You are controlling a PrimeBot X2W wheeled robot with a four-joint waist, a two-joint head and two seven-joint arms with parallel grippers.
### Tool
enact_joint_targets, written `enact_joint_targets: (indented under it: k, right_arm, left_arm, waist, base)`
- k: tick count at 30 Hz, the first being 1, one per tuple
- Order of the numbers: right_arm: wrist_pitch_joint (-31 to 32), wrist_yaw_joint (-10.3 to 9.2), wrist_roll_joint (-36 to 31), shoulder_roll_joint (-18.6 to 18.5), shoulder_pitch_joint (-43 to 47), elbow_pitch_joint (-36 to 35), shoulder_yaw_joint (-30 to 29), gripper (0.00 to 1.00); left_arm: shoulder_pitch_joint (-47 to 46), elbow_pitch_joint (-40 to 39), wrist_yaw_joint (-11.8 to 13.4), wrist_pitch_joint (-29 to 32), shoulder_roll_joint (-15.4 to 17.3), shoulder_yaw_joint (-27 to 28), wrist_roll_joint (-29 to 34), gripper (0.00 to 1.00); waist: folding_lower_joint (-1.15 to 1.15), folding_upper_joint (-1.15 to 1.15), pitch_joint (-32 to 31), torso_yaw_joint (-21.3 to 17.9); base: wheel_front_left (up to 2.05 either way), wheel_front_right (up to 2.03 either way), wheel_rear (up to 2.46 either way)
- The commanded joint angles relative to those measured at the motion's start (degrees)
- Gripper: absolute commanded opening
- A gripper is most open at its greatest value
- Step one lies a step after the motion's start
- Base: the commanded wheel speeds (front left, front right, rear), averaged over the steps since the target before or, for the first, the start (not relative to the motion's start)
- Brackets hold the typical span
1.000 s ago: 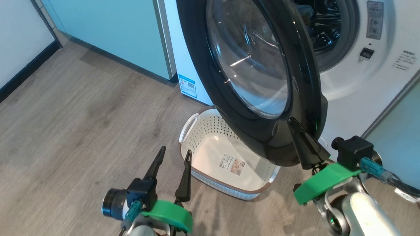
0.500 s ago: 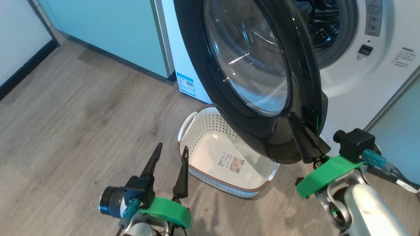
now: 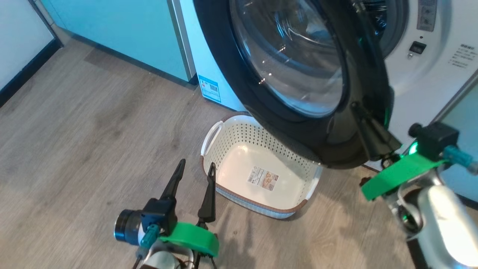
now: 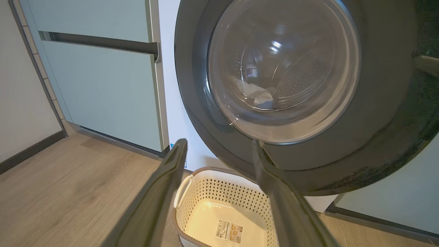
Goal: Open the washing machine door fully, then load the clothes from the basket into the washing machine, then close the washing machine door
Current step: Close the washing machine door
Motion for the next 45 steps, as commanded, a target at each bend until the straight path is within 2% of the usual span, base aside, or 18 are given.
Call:
enact_joint_targets:
  k: [1, 13, 28, 37, 45]
  right_arm:
    - [0.0, -0.19, -0.7, -0.6, -3.5, -1.2, -0.3, 0.00]
    - [0.8, -0.19, -2.3, -4.4, -13.1, 4.3, -5.6, 0.00]
    - [1.2, -0.19, -3.7, -8.8, -25.3, 13.5, -7.7, 0.00]
    - [-0.3, -0.19, -4.1, -9.3, -29.6, 18.6, -9.2, 0.00]
    - [-2.2, -0.19, -3.6, -8.3, -28.4, 19.2, -6.6, 0.00]
  left_arm:
    - [-2.8, -2.2, -0.1, -0.8, -0.1, 2.4, 0.9, 1.00]
    - [-5.5, -3.0, -1.6, -0.8, -2.8, 2.4, 2.7, 1.00]
    - [-8.8, -4.0, -2.3, -0.8, -4.4, 0.7, 2.9, 1.00]
    - [-9.7, -4.7, -1.1, -0.8, -4.4, -0.7, 1.8, 1.00]
    - [-9.6, -4.5, -0.7, -0.8, -4.4, -0.6, 2.0, 1.00]
  waist:
    - [0.00, 0.00, 0.5, 0.0]
    - [0.00, 0.00, 4.9, 1.3]
    - [0.00, 0.00, 9.5, 3.6]
    - [0.00, 0.00, 10.6, 4.2]
    - [0.00, 0.00, 10.4, 3.6]
  base:
    - [0.00, 0.00, 0.00]
    - [0.00, 0.00, 0.00]
    - [0.00, 0.00, 0.00]
    - [0.00, 0.00, 0.00]
    - [0.00, 0.00, 0.00]
